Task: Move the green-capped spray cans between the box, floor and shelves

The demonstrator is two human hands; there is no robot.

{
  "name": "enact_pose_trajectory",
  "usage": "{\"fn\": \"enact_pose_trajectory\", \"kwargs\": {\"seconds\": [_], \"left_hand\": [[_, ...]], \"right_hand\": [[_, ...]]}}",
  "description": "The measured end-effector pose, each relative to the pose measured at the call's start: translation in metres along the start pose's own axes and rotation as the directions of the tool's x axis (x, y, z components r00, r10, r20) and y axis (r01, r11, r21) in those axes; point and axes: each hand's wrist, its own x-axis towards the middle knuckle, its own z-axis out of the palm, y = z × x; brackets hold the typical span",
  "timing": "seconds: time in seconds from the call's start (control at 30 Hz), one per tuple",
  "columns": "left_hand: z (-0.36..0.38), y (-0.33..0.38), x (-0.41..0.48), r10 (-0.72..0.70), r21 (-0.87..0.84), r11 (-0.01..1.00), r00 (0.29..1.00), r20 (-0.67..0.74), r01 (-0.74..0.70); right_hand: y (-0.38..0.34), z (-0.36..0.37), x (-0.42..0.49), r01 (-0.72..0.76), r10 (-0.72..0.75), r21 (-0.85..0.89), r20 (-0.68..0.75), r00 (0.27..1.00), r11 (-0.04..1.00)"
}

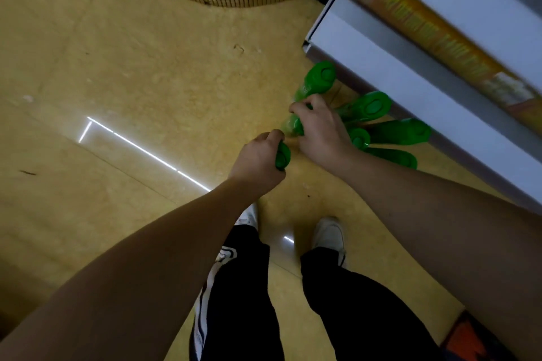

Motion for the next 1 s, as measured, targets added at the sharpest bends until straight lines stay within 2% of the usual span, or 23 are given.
{"fn": "enact_pose_trajectory", "kwargs": {"seconds": [0.27, 0.47, 0.63, 0.8, 1.0], "left_hand": [[-0.137, 0.073, -0.071, -0.07, -0.01, 0.998, 0.994, -0.08, 0.069], [-0.279, 0.146, -0.154, -0.113, -0.029, 0.994, 0.958, -0.264, 0.109], [-0.398, 0.22, -0.233, -0.053, -0.002, 0.998, 0.905, -0.421, 0.058], [-0.505, 0.303, -0.313, 0.059, -0.001, 0.997, 0.799, -0.598, -0.074], [-0.586, 0.375, -0.383, 0.237, 0.132, 0.971, 0.7, -0.674, -0.202]], "right_hand": [[-0.069, -0.14, -0.052, 0.071, -0.071, -0.043, 0.016, 0.997, 0.997], [-0.144, -0.282, -0.107, 0.191, -0.192, -0.048, -0.029, 0.981, 0.98], [-0.194, -0.411, -0.17, 0.288, -0.282, 0.06, -0.087, 0.955, 0.956], [-0.243, -0.538, -0.244, 0.376, -0.371, 0.005, -0.148, 0.917, 0.927], [-0.275, -0.653, -0.333, 0.326, -0.332, -0.066, -0.253, 0.909, 0.943]]}}
